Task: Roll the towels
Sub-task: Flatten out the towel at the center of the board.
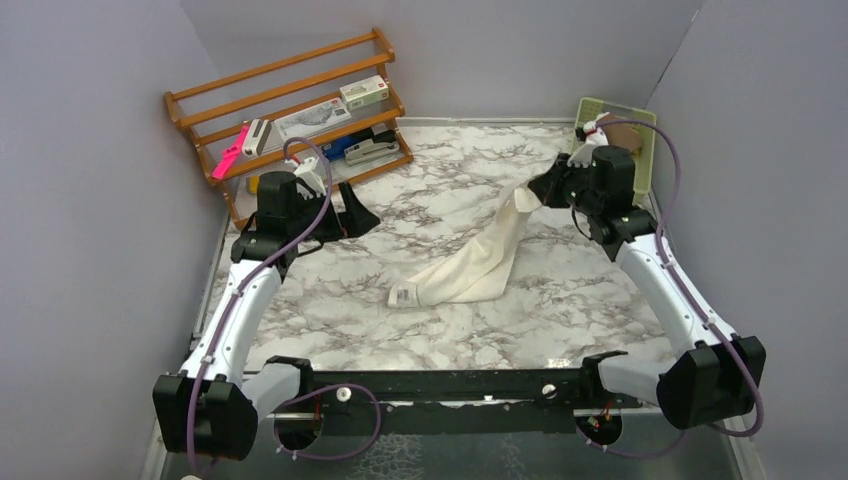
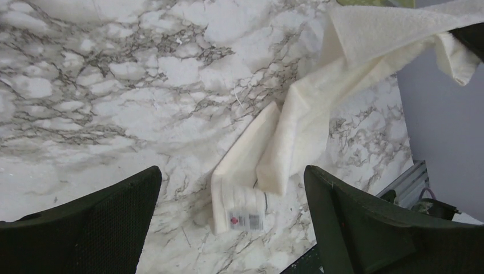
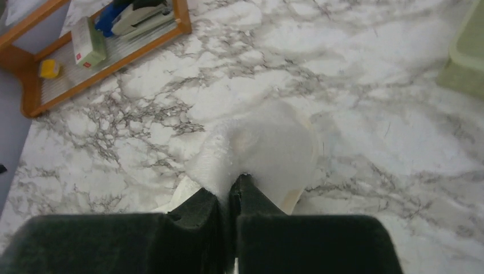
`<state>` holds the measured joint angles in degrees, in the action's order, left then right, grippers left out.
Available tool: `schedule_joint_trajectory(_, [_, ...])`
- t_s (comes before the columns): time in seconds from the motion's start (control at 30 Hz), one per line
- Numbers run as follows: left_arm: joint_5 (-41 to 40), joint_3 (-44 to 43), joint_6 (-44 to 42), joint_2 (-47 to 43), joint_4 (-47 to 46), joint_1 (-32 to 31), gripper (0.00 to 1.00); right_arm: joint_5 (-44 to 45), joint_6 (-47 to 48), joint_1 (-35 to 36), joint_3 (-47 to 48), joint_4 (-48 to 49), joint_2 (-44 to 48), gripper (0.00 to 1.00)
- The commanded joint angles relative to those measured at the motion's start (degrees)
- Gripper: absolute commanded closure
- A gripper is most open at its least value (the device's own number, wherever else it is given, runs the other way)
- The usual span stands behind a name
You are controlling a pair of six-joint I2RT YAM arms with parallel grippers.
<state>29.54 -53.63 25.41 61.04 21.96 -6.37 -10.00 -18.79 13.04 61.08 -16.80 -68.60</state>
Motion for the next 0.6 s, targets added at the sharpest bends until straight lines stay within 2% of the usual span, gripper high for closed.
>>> schedule_joint_trajectory(0.0, [4.8, 7.3, 4.1, -1.8, -5.5, 0.3, 0.01, -9.6, -13.4, -7.2, -9.9, 7.6, 0.8, 0.99])
schedule_joint_trajectory(0.1, [5.1, 14.4, 8.7, -3.8, -11.0, -0.3, 0.01, -1.3, -21.6, -8.7, -17.6, 9.5, 1.9, 0.97])
schedule_joint_trajectory(0.17, [3.4, 17.4, 10.3, -4.6, -12.8, -1.5, 0.03, 2.9, -23.5, -8.7, -20.1, 9.8, 2.3, 0.75])
schedule_joint_trajectory(0.23, [-0.3, 19.9, 10.8, -5.7, -13.5, -3.8, 0.04, 5.8, -24.8, -8.7, -21.0, 9.5, 2.0, 0.38])
schedule_joint_trajectory(0.27, [-2.8, 20.7, 10.8, -6.2, -13.6, -5.4, 0.04, 6.8, -25.4, -8.7, -21.1, 9.4, 1.8, 0.26])
schedule_joint_trajectory(0.3, [-5.0, 21.5, 11.1, -6.6, -13.7, -6.9, 0.04, 7.3, -25.6, -8.7, -21.0, 9.4, 1.5, 0.19])
schedule_joint_trajectory(0.37, [-8.7, 22.7, 12.2, -6.4, -14.6, -10.1, 0.04, 7.5, -25.5, -8.7, -20.5, 9.9, 1.1, 0.15])
schedule_joint_trajectory(0.57, [-15.1, 24.4, 16.9, -1.5, -20.2, -17.9, 0.04, 9.4, -23.4, -8.7, -20.0, 9.6, -1.3, 0.14])
